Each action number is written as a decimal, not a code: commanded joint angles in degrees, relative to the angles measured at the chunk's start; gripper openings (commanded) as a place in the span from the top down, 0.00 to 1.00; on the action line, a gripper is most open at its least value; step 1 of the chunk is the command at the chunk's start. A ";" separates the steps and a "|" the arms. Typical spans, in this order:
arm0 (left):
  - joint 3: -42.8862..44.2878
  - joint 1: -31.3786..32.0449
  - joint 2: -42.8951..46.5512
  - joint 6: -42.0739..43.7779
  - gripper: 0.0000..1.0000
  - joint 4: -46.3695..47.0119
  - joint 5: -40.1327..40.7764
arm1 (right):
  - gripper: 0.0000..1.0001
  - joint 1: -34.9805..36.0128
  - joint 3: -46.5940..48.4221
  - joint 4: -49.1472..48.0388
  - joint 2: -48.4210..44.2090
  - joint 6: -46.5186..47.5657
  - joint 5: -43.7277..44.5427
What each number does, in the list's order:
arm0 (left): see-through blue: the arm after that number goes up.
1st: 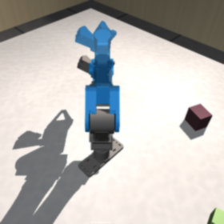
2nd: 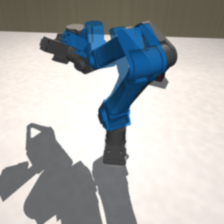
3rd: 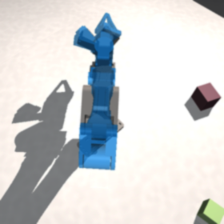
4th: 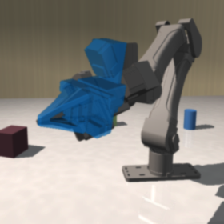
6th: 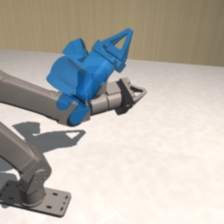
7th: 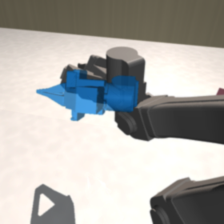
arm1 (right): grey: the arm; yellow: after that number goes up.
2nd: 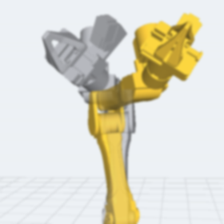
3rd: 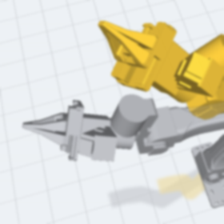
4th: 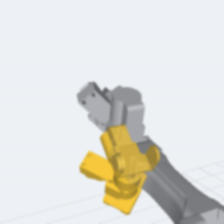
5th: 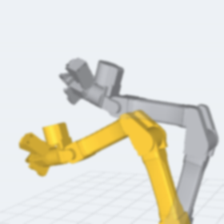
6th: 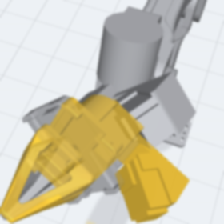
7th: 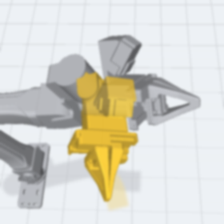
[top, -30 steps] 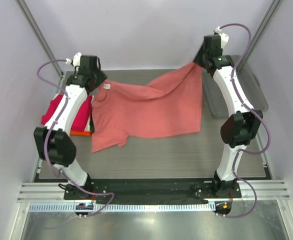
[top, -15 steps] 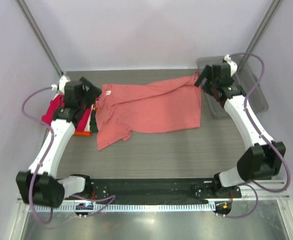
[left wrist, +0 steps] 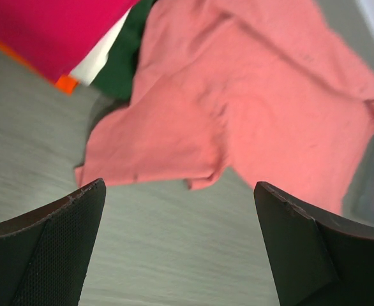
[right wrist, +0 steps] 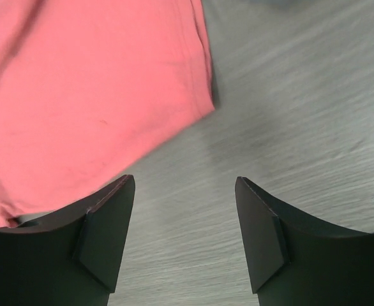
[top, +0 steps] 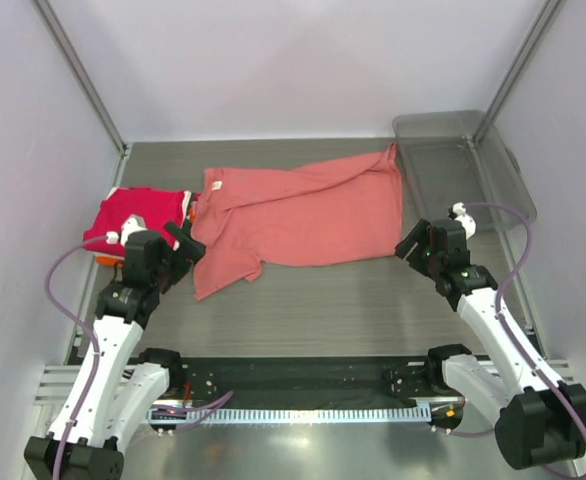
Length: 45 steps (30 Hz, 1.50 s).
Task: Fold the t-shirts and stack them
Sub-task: Flatten the tshirt out
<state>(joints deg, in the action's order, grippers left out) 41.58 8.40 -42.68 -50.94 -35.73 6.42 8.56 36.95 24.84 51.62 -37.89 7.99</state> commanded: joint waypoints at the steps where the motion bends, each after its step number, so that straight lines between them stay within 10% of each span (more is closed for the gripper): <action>1: -4.91 0.21 0.14 0.14 0.00 0.30 -3.95 | 0.32 0.14 -4.60 -10.24 1.55 -3.15 -2.19; 28: -12.50 2.85 -23.48 2.34 0.43 17.89 3.34 | 0.45 3.04 -12.95 -36.44 13.34 -1.84 -0.52; 32: -11.61 3.37 -30.25 1.01 0.67 17.80 2.21 | 0.46 3.13 -13.22 -36.35 12.55 -1.84 -0.61; 34: -11.00 3.99 -31.41 1.19 1.00 17.80 -0.16 | 0.46 3.13 -13.48 -36.18 12.37 -1.92 -0.17; 45: -8.46 19.11 -9.63 -8.38 1.00 5.93 -4.12 | 0.47 3.05 -13.04 -35.12 13.42 -2.19 0.71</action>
<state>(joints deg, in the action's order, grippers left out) 30.83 27.38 -56.31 -55.40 -25.04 6.24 11.42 23.46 -8.58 65.49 -40.62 7.07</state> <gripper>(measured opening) 0.008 0.532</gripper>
